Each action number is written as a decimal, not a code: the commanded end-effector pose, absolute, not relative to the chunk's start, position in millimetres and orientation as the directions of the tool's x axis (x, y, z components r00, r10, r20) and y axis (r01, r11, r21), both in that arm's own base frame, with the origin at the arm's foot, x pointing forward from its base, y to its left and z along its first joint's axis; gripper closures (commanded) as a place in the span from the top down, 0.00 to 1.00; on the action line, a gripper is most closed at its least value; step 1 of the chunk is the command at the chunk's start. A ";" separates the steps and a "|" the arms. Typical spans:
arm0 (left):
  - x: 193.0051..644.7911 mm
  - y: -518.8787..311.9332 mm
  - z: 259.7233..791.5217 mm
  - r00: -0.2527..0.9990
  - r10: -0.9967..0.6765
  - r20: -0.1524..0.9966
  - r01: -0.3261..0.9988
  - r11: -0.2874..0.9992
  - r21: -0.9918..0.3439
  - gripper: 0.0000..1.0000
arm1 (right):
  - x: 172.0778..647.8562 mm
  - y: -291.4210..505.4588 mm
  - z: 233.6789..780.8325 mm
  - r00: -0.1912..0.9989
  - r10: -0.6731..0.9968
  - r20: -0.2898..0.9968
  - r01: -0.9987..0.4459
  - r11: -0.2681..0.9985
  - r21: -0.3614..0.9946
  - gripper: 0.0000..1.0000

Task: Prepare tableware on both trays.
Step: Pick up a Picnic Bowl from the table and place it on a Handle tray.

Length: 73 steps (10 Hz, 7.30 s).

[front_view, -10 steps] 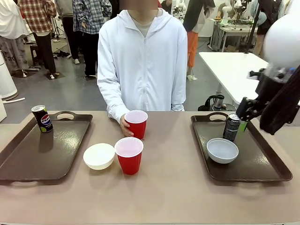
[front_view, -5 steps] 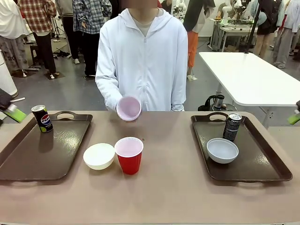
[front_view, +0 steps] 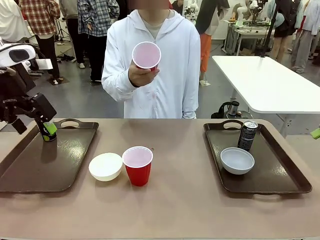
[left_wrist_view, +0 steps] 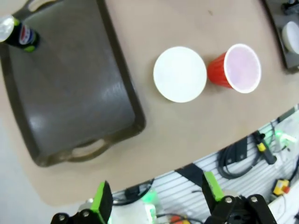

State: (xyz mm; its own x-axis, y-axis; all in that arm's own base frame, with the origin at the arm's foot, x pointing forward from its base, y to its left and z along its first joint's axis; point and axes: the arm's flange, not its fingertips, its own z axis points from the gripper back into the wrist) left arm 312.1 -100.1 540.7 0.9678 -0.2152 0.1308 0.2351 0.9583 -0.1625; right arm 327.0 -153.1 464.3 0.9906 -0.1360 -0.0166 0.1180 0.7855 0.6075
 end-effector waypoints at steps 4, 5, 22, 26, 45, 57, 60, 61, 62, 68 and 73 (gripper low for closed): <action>302.2 -97.4 545.4 0.961 -0.230 0.152 0.257 0.947 -0.195 1.00 | 340.8 -162.1 462.6 0.995 -0.094 -0.023 0.087 0.756 0.649 0.95; 331.2 -112.1 542.1 0.966 -0.200 0.162 0.232 0.950 -0.210 1.00 | 354.0 -175.7 453.3 0.995 -0.089 -0.033 0.087 0.715 0.693 0.95; 342.8 -152.1 484.2 0.972 -0.165 0.169 0.182 0.978 -0.096 1.00 | 378.0 -201.8 422.5 0.989 -0.119 -0.088 0.144 0.633 0.761 0.95; 386.8 -188.9 455.3 0.967 -0.115 0.227 0.138 0.986 -0.088 1.00 | 371.7 -200.0 422.3 0.990 -0.112 -0.092 0.143 0.654 0.743 0.95; 434.5 -182.9 339.1 0.968 -0.208 0.137 0.207 0.978 0.023 0.00 | 371.7 -200.0 422.3 0.990 -0.112 -0.092 0.143 0.654 0.743 0.95; 355.3 -139.2 451.4 0.971 -0.206 0.119 0.218 0.970 -0.103 0.00 | 371.7 -200.0 422.3 0.990 -0.112 -0.092 0.143 0.654 0.743 0.95; 374.0 -63.2 468.2 0.971 -0.210 0.117 0.230 0.956 -0.184 0.00 | 371.7 -200.0 422.3 0.990 -0.112 -0.092 0.143 0.654 0.743 0.95; 379.5 -39.2 470.4 0.974 -0.188 0.128 0.210 0.959 -0.190 0.00 | 371.7 -200.0 422.3 0.990 -0.112 -0.092 0.143 0.654 0.743 0.95; 385.0 -19.1 471.5 0.979 -0.166 0.122 0.186 0.966 -0.182 0.00 | 371.7 -200.0 422.3 0.990 -0.112 -0.092 0.143 0.654 0.743 0.95; 405.5 13.5 391.7 0.985 -0.068 0.161 0.086 0.990 -0.108 0.00 | 371.7 -200.0 422.3 0.990 -0.112 -0.092 0.143 0.654 0.743 0.95; 404.6 13.6 373.2 0.983 -0.057 0.172 0.078 0.990 -0.118 0.63 | 371.7 -200.0 422.3 0.990 -0.112 -0.092 0.143 0.654 0.743 0.95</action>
